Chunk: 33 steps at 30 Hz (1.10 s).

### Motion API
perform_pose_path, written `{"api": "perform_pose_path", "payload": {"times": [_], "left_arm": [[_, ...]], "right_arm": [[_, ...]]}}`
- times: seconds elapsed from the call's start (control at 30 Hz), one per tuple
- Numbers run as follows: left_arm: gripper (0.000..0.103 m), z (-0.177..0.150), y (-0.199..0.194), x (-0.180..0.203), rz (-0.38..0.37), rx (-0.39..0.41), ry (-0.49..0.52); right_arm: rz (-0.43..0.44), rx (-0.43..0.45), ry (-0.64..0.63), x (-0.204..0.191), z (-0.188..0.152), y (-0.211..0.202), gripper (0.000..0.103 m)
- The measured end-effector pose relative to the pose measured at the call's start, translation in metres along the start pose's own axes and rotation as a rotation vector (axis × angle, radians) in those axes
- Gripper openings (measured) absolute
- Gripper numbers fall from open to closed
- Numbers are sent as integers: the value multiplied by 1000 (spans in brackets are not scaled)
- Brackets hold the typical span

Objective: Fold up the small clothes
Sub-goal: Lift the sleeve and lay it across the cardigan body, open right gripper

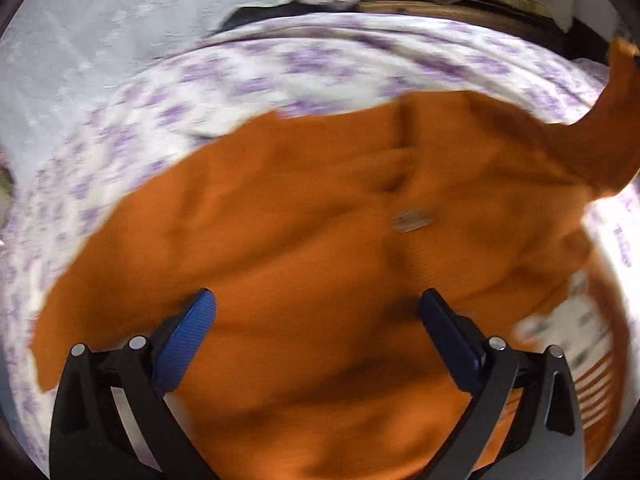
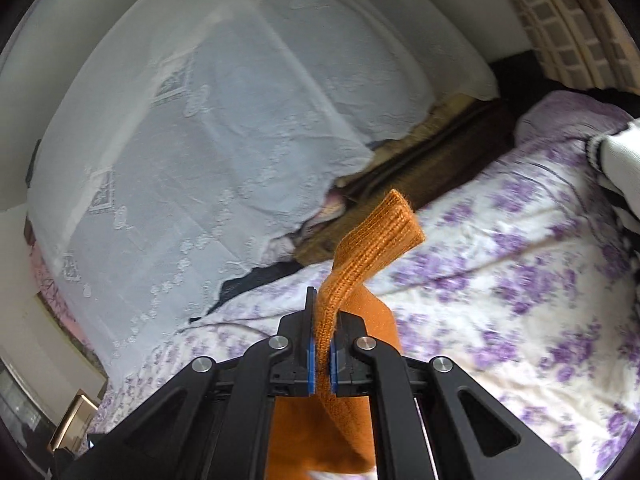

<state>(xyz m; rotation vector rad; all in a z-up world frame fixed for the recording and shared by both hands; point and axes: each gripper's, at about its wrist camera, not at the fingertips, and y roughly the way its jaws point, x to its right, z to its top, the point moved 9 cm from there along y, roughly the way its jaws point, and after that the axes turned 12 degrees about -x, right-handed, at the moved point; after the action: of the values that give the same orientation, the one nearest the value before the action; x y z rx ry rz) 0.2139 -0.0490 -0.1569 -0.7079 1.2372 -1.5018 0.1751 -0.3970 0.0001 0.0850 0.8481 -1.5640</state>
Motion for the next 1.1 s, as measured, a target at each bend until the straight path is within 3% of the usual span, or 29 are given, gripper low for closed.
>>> {"api": "perform_pose_path", "payload": {"times": [0.07, 0.3, 0.4, 0.5, 0.67, 0.87, 1.1], "left_arm": [[99, -16, 1, -34, 13, 7, -47], [99, -65, 8, -134, -72, 19, -243], [99, -85, 15, -162, -45, 27, -278], [99, -92, 12, -170, -94, 38, -304], [99, -90, 12, -160, -32, 34, -271], [99, -96, 12, -162, -30, 31, -267], [99, -98, 13, -162, -23, 29, -263]], "right_arm": [[14, -6, -23, -23, -3, 1, 5], [43, -51, -131, -94, -24, 20, 5], [46, -64, -173, -120, -35, 27, 5], [52, -83, -204, -143, -50, 36, 5], [74, -128, -242, -178, -77, 54, 5], [65, -211, -305, -201, -120, 84, 5], [-33, -421, -419, -198, -195, 133, 6]]}}
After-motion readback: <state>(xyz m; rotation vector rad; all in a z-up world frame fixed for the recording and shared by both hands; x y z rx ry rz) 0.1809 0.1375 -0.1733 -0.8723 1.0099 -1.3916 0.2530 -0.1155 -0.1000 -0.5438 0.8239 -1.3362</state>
